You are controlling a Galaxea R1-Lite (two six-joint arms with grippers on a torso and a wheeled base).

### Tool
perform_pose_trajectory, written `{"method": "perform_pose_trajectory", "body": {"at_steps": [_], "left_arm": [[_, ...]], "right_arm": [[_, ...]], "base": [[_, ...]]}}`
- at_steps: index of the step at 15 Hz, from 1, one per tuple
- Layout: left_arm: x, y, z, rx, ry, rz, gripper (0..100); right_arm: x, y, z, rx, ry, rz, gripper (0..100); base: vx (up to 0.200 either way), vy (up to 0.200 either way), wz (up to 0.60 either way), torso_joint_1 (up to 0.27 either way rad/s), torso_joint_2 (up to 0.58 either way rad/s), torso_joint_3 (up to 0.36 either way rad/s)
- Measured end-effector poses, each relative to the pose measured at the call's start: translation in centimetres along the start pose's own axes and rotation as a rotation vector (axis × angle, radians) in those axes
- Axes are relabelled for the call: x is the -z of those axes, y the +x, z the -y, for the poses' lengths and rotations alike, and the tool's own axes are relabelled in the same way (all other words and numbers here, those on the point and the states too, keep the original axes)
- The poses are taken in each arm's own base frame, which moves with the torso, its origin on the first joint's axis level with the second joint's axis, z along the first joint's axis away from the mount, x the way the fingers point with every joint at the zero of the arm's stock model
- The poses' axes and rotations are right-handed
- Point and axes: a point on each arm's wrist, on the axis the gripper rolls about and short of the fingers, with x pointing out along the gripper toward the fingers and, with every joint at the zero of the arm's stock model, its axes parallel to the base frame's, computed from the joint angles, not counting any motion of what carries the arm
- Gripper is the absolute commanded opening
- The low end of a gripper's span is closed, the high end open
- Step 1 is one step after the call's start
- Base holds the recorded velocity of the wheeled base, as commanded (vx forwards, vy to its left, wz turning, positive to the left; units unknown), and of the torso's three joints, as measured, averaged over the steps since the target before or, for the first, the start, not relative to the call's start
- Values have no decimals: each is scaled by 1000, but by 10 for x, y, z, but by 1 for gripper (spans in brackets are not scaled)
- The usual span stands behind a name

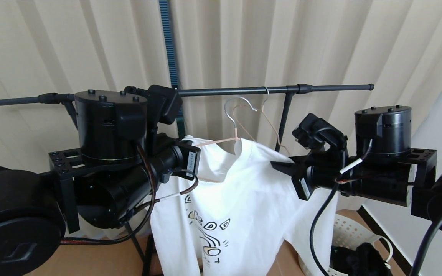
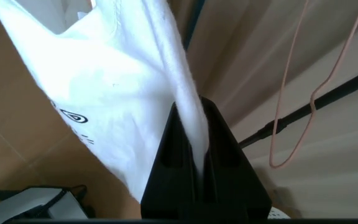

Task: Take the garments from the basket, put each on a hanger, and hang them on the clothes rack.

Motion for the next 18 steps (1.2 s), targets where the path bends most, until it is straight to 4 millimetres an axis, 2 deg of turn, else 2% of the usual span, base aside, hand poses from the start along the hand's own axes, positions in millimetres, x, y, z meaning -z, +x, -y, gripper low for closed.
{"method": "perform_pose_trajectory", "body": {"at_steps": [11,18], "left_arm": [[-18,-15,28,105,-65,65,0],[-16,-15,31,116,-87,57,0]], "right_arm": [[15,33,-10,36,-12,26,0],[11,33,-10,-42,48,209,0]], "base": [[0,0,0,0,0,0],[0,0,0,0,0,0]]}}
